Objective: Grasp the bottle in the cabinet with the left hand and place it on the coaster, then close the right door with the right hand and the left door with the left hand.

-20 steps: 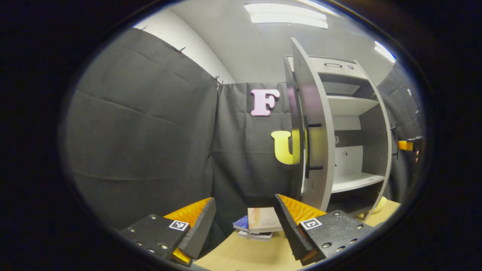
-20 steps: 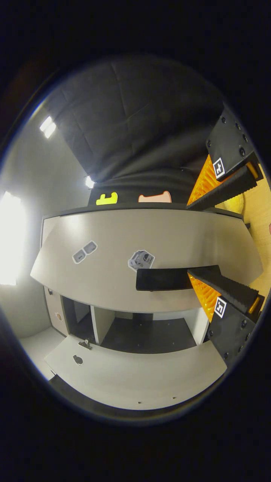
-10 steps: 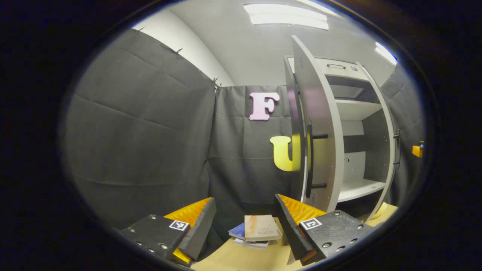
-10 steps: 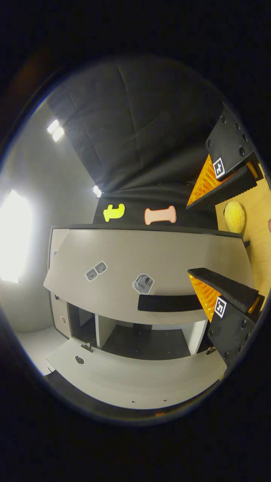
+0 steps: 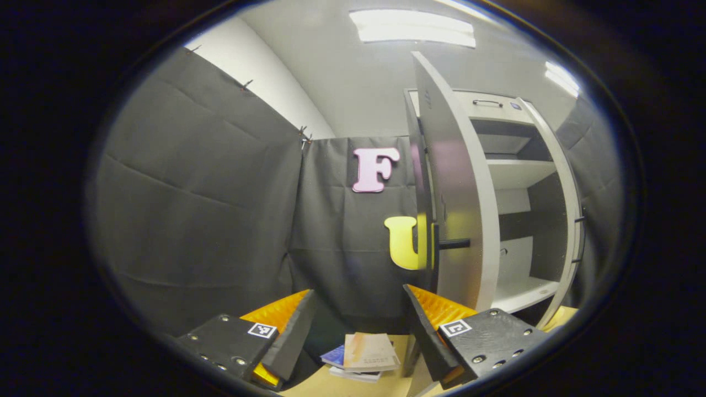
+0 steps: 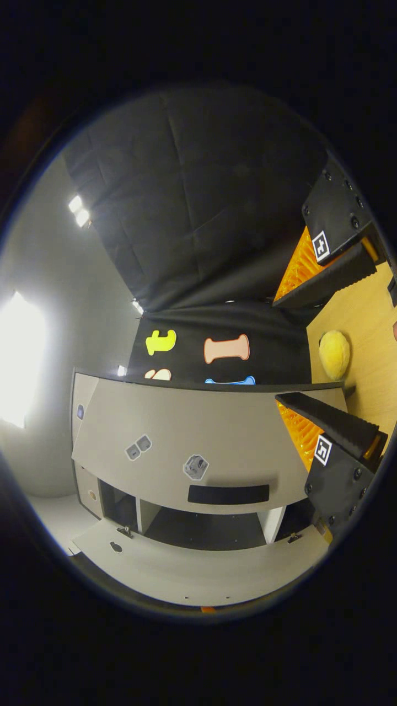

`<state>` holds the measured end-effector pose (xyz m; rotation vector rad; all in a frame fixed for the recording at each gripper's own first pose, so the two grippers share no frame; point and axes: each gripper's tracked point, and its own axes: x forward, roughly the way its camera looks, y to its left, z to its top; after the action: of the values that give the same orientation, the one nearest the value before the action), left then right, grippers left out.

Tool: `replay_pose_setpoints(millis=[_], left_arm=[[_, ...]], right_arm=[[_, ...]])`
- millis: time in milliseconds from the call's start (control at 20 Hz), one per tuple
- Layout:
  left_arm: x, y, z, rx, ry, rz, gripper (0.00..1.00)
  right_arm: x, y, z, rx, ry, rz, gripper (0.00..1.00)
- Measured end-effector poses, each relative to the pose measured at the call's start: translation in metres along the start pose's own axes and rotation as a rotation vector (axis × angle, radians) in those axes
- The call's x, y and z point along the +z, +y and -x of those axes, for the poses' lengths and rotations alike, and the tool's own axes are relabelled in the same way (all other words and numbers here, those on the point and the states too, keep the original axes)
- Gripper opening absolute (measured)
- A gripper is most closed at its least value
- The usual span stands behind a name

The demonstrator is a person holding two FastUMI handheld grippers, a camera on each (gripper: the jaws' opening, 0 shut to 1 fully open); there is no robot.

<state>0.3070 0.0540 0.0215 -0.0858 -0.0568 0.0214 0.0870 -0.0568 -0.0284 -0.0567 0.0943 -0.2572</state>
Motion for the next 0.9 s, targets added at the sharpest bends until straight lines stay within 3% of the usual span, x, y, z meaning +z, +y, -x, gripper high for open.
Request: replay_pose_setpoints(millis=[50,100,500,650,900], left_arm=[[0.004,-0.001,0.002,0.012,-0.005,-0.020,0.91],[0.006,-0.001,0.001,0.013,-0.015,-0.036,0.98],[0.010,-0.013,0.005,-0.011,0.008,0.003,0.98],[0.007,-0.058,0.019,-0.060,0.004,0.004,0.98],[0.012,-0.086,0.026,-0.094,-0.014,-0.018,0.97]], right_arm=[[-0.001,-0.007,0.001,-0.008,0.003,0.001,0.97],[-0.002,-0.014,0.002,-0.015,0.004,0.001,0.97],[-0.008,-0.033,0.001,0.004,0.011,-0.005,0.97],[-0.011,-0.037,0.004,0.014,0.017,0.007,0.97],[-0.015,-0.044,0.012,0.022,0.026,0.022,0.98]])
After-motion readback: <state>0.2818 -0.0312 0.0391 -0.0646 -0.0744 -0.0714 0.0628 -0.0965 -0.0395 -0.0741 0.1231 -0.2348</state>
